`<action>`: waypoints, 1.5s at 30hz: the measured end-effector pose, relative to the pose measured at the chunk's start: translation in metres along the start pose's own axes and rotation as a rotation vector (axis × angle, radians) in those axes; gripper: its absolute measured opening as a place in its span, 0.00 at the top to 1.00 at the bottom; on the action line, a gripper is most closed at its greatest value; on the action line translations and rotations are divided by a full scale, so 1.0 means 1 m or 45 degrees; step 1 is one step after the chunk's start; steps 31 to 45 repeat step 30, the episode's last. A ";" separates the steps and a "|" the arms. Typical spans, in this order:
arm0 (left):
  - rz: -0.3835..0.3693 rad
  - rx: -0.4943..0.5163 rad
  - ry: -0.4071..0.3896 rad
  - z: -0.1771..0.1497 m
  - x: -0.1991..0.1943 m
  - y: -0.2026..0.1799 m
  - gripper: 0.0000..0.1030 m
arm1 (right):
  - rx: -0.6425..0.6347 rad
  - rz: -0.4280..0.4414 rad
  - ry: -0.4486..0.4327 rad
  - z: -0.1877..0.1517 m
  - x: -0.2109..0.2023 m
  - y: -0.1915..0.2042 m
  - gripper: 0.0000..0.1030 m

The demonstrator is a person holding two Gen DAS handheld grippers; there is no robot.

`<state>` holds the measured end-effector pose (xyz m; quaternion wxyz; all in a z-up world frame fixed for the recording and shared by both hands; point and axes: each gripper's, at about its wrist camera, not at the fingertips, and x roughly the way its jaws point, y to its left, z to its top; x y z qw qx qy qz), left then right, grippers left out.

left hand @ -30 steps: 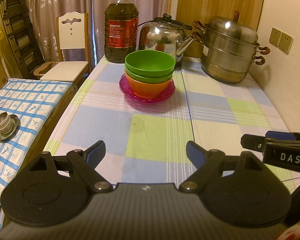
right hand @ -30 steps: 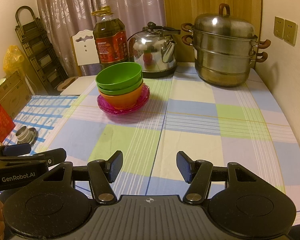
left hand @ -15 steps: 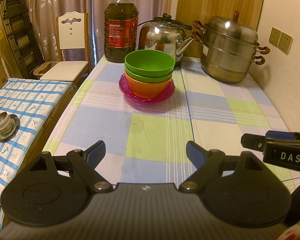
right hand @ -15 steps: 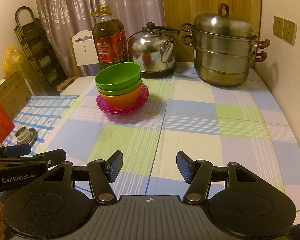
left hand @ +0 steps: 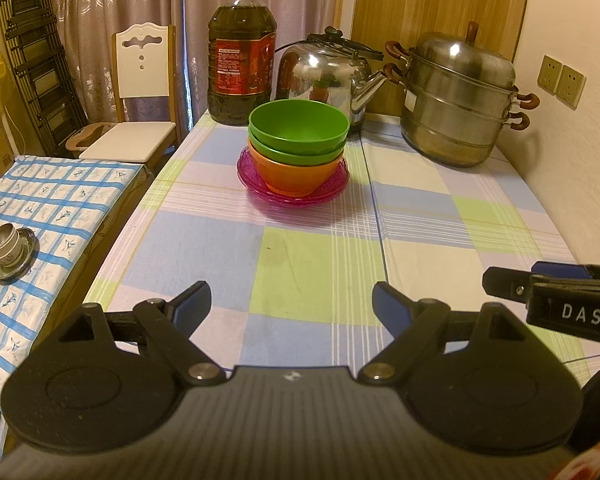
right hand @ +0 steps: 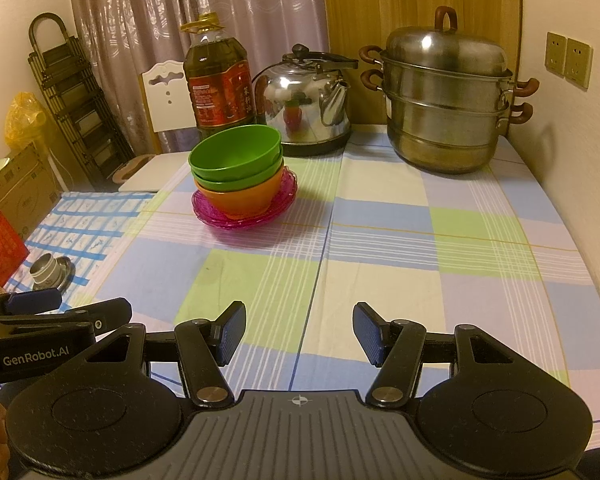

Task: Organize plates and bowls

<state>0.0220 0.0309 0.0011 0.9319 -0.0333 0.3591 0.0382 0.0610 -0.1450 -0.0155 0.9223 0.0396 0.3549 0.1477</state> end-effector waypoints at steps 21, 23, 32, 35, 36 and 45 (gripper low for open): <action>-0.002 0.000 0.001 0.000 0.001 -0.001 0.16 | 0.003 -0.002 0.003 -0.001 0.000 0.000 0.42; -0.008 -0.007 0.001 0.000 0.001 -0.002 0.16 | 0.003 -0.002 0.003 -0.001 0.000 0.000 0.42; -0.027 -0.013 -0.026 0.001 0.003 -0.014 0.14 | 0.006 -0.003 0.006 -0.004 0.001 0.000 0.42; -0.027 -0.013 -0.026 0.001 0.003 -0.014 0.14 | 0.006 -0.003 0.006 -0.004 0.001 0.000 0.42; -0.027 -0.013 -0.026 0.001 0.003 -0.014 0.14 | 0.006 -0.003 0.006 -0.004 0.001 0.000 0.42; -0.027 -0.013 -0.026 0.001 0.003 -0.014 0.14 | 0.006 -0.003 0.006 -0.004 0.001 0.000 0.42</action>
